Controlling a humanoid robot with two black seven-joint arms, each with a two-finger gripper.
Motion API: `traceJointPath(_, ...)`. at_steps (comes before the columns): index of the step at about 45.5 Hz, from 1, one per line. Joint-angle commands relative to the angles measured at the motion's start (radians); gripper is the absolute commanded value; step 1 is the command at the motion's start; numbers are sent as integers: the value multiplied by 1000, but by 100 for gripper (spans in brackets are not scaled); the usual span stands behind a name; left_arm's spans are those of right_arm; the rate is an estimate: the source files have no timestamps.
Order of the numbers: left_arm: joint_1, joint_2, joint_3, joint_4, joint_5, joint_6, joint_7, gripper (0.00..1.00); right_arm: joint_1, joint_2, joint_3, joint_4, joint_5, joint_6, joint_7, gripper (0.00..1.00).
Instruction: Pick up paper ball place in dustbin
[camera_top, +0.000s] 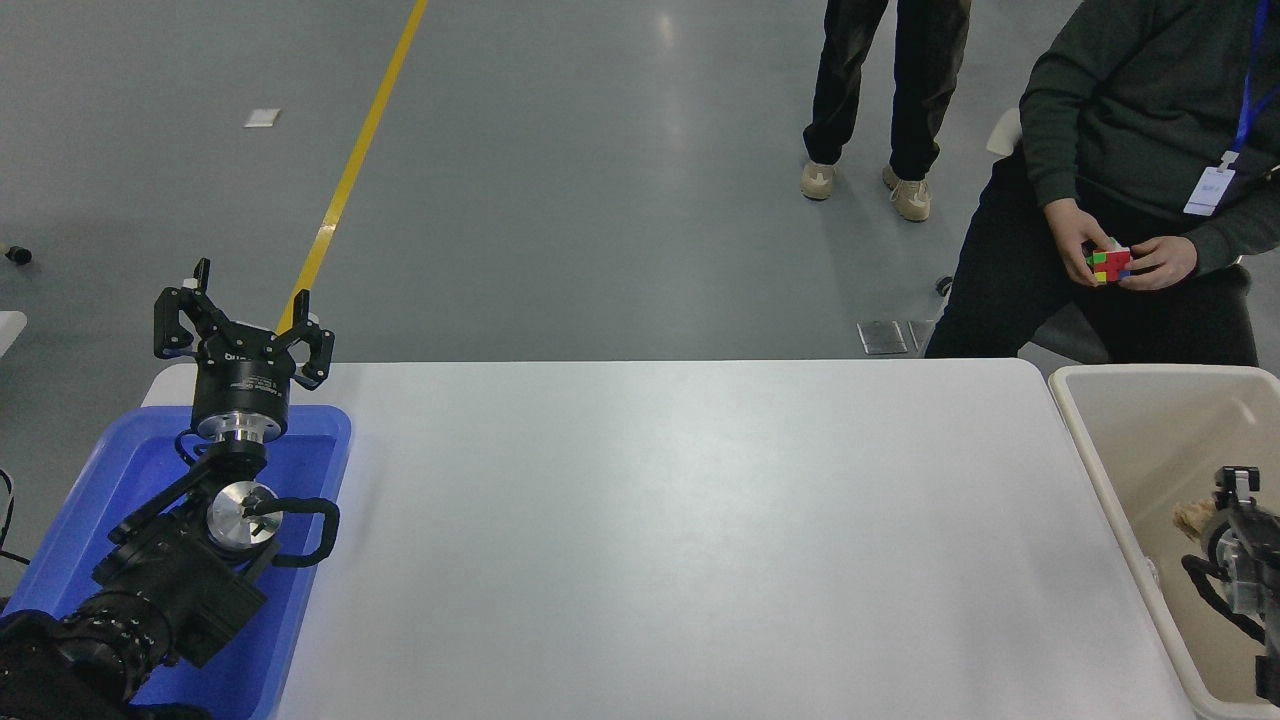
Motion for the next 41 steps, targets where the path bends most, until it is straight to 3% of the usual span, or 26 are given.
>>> traceJointPath(1, 0, 0, 0, 0, 1, -1, 0, 99, 38, -1, -4, -2, -1, 1, 0, 100)
traceJointPath(13, 0, 0, 0, 0, 0, -1, 0, 99, 124, -24, -13, 2, -1, 2, 0, 100)
traceJointPath(29, 0, 0, 1, 0, 0, -1, 0, 99, 279, -224, 20, 326, 2, 7, 0, 100)
traceJointPath(35, -1, 0, 1, 0, 0, 1, 0, 99, 291, -301, 229, 548, 50, 12, 3, 100)
traceJointPath(41, 0, 0, 1, 0, 0, 1, 0, 99, 247, -307, 453, 755, 77, 13, 3, 100)
